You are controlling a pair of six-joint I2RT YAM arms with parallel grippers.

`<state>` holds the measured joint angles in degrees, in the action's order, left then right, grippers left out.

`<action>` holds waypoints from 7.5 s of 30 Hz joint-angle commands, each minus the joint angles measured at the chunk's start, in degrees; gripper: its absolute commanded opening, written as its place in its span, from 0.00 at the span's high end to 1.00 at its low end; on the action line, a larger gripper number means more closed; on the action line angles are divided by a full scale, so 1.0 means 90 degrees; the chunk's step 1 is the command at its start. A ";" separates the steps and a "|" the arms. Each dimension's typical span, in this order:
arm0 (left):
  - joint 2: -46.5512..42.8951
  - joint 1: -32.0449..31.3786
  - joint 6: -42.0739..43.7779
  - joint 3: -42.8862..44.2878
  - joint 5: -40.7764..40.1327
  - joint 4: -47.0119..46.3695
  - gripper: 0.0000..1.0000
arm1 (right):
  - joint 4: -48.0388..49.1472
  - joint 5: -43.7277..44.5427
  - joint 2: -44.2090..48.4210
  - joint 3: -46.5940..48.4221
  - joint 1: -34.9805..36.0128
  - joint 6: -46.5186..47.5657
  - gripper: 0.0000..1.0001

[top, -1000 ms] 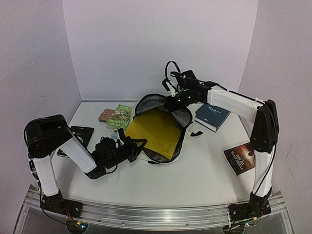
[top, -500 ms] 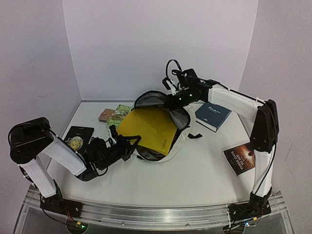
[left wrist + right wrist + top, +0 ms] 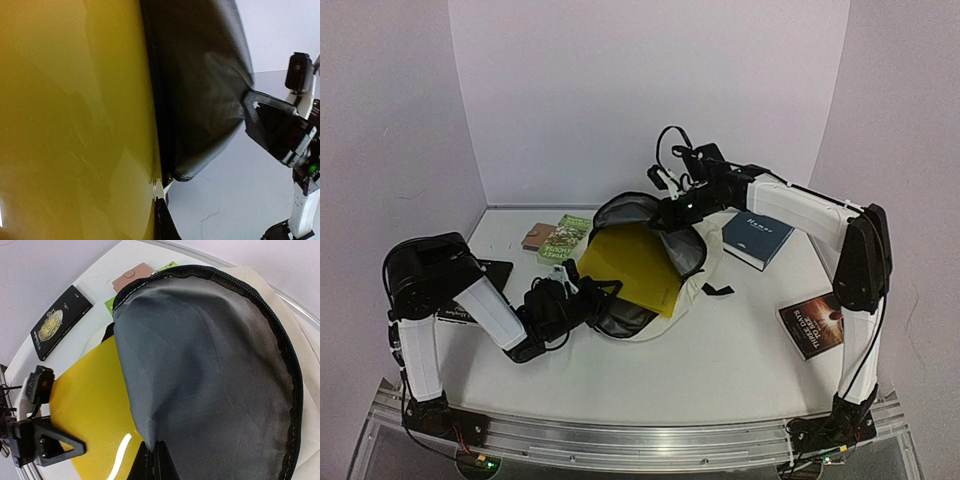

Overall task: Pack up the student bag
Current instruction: Place the files in the student bag, then adjust the student bag at the center of the board.

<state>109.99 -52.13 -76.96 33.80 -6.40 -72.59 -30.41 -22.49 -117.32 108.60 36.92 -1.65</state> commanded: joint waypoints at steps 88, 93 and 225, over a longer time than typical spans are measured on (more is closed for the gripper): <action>-0.2870 0.0503 0.2074 0.3322 -0.1697 1.0984 0.35 | -0.1071 0.0820 -0.1047 0.1996 0.0607 0.2933 1.00; -0.3114 0.0775 0.2124 0.2742 -0.1397 1.0822 0.41 | -0.1041 0.0748 -0.1040 0.1976 0.0605 0.2772 1.00; -0.1684 0.0364 0.5763 0.5368 0.1620 1.0992 0.18 | -0.0743 0.0458 0.1381 -0.1114 -0.1554 0.0915 0.22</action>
<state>102.92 -51.48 -23.68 79.48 9.60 27.53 -37.43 -23.95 -107.85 95.28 26.97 7.87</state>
